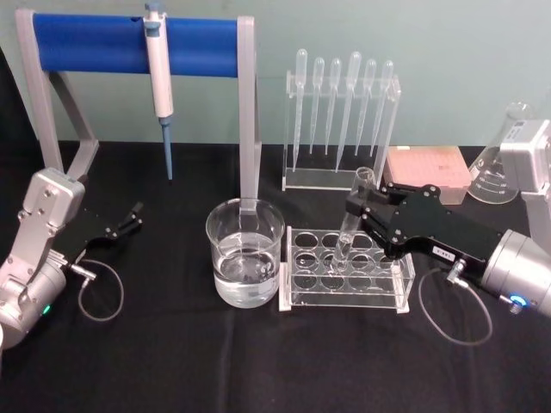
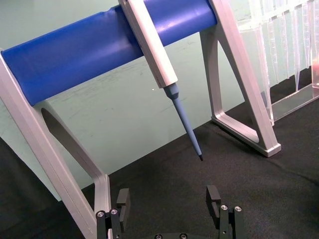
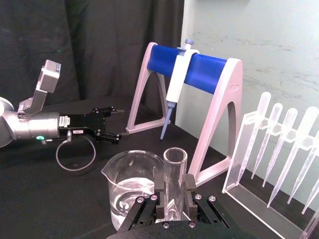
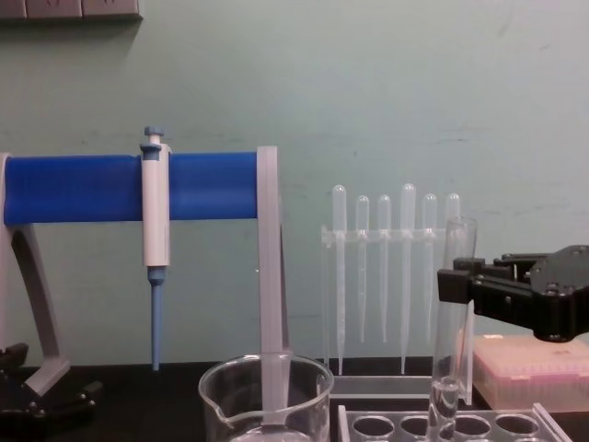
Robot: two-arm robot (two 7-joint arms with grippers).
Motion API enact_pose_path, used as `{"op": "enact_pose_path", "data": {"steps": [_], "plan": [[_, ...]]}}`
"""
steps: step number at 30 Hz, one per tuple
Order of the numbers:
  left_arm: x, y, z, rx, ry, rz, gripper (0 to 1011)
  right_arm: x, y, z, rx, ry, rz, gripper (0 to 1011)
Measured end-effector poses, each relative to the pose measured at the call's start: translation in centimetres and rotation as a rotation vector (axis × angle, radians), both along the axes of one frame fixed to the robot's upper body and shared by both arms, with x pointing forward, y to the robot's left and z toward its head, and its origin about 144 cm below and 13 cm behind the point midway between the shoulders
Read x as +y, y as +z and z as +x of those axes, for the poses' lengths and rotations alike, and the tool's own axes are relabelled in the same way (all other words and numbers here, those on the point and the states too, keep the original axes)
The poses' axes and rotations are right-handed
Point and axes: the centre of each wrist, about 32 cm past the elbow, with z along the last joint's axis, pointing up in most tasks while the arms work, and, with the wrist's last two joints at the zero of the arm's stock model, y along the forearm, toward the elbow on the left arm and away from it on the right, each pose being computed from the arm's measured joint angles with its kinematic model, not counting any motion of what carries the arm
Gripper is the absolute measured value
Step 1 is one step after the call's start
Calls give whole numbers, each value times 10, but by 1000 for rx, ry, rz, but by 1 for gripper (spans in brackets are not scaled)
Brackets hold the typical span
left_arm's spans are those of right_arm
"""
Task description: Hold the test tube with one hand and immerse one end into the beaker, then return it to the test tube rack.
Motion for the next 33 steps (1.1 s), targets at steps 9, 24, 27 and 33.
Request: {"op": "enact_pose_path", "data": {"steps": [9, 24, 27, 33], "plan": [[0, 0, 0, 0, 0, 0, 1000, 0, -3, -1, 5, -6, 1, 243], [0, 0, 0, 0, 0, 0, 1000, 2, -14, -2, 33, -3, -11, 243], [0, 0, 0, 0, 0, 0, 1000, 2, -16, -2, 38, -4, -15, 243], [0, 0, 0, 0, 0, 0, 1000, 2, -20, -2, 45, -7, -19, 243]]}}
